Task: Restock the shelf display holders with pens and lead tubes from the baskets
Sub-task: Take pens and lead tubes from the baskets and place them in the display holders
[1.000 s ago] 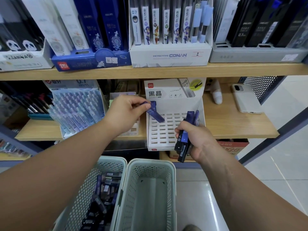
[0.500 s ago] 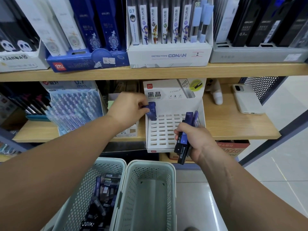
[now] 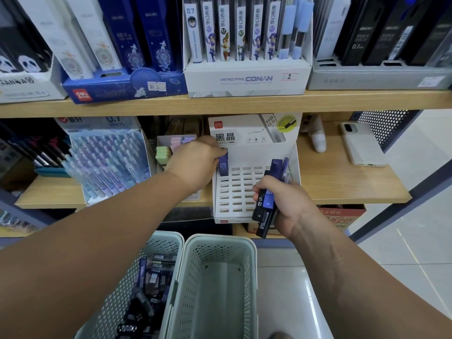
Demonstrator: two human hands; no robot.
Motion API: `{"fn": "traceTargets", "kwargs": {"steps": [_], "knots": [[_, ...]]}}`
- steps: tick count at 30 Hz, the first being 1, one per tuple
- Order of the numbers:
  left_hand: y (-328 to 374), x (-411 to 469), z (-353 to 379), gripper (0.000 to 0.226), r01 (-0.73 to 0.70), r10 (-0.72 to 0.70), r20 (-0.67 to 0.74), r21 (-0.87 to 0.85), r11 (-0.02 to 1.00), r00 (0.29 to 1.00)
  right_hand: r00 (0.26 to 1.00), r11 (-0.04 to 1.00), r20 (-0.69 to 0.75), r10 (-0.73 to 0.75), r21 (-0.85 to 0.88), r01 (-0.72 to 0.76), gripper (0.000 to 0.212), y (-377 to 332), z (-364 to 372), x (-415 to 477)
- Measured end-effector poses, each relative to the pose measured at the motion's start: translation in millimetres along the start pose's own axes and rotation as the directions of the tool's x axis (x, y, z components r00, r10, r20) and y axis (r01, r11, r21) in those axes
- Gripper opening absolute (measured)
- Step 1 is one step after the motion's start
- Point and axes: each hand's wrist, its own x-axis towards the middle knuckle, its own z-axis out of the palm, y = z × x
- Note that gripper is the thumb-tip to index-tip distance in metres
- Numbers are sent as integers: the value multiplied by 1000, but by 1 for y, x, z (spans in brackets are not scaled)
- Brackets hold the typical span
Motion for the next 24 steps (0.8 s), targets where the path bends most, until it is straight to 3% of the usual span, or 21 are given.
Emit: {"fn": "traceTargets", "kwargs": {"steps": [3, 5, 6, 8, 10, 14, 16, 20, 22, 24], "knots": [[6, -7, -1, 31, 20, -23, -140, -25, 999, 990, 997, 1000, 74, -19, 8, 19, 12, -2, 2, -1], [18, -12, -5, 23, 68, -116, -234, -202, 977, 965, 991, 999, 129, -30, -15, 32, 16, -3, 4, -2], [26, -15, -7, 16, 113, -203, -215, -368, 923, 955, 986, 999, 163, -37, -32, 43, 19, -3, 5, -2], [44, -19, -11, 5, 242, -358, -22, -697, 675, 934, 973, 993, 226, -48, -95, 71, 25, -2, 9, -5], [57, -23, -12, 2, 318, -389, 134, -830, 459, 911, 960, 981, 276, -52, -167, 101, 29, 0, 15, -7], [65, -28, -15, 9, 388, -414, 237, -860, 331, 879, 953, 971, 299, -49, -211, 116, 31, 1, 21, -10], [64, -29, -18, 9, 424, -427, 313, -884, 194, 848, 948, 977, 315, -46, -182, 108, 31, -1, 20, -13], [59, -29, -24, 8, 396, -411, 434, -901, -179, 802, 943, 1000, 332, 7, 25, -16, 36, -5, 16, -16], [55, -28, -25, 8, 345, -439, 438, -897, -277, 785, 962, 989, 273, 16, 139, -55, 26, -7, 14, -14], [51, -28, -25, 11, 287, -492, 408, -908, -306, 769, 980, 972, 197, 24, 224, -69, 19, -9, 11, -11]]}}
